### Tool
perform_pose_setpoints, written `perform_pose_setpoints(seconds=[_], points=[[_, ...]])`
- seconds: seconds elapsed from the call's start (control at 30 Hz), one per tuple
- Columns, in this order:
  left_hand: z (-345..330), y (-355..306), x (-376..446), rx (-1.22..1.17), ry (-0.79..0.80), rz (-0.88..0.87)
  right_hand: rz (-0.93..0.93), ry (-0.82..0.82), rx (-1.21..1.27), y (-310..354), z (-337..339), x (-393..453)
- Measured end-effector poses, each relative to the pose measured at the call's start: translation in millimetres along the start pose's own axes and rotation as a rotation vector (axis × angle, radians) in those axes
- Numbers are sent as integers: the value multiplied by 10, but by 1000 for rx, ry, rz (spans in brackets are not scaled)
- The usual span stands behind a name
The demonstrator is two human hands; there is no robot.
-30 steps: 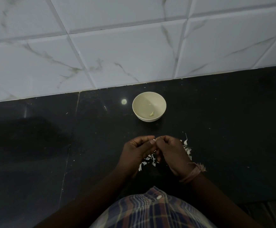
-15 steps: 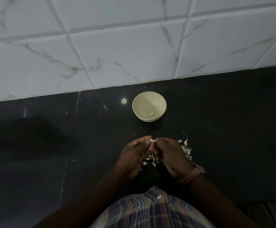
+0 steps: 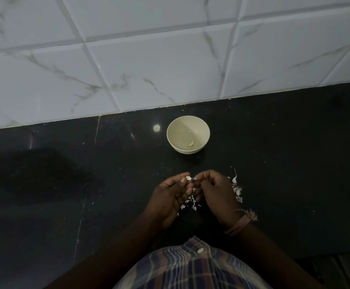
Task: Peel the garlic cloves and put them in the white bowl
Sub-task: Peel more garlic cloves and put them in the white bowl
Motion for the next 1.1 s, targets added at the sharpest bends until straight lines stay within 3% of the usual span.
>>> perform_pose_setpoints(seconds=[0.2,0.6,1.1], points=[[-5,-6,4,20,-5,-43,49,-100,-175,-30,1,14],[39,0,-4,60,-9,-39,136,-27,-110,-24,-54,-51],[-8,-75,-19,49,53,92,-232,222,296,85,-3,-4]])
Point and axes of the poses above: each hand's wrist, its own x-axis towards the middle knuckle, its own z-axis out of the back of the hand, y = z × x, the point moved 2 cm from there along x, towards the middle knuckle, and after that the axes turned 9 degrees about -z, right-handed, at the moved point
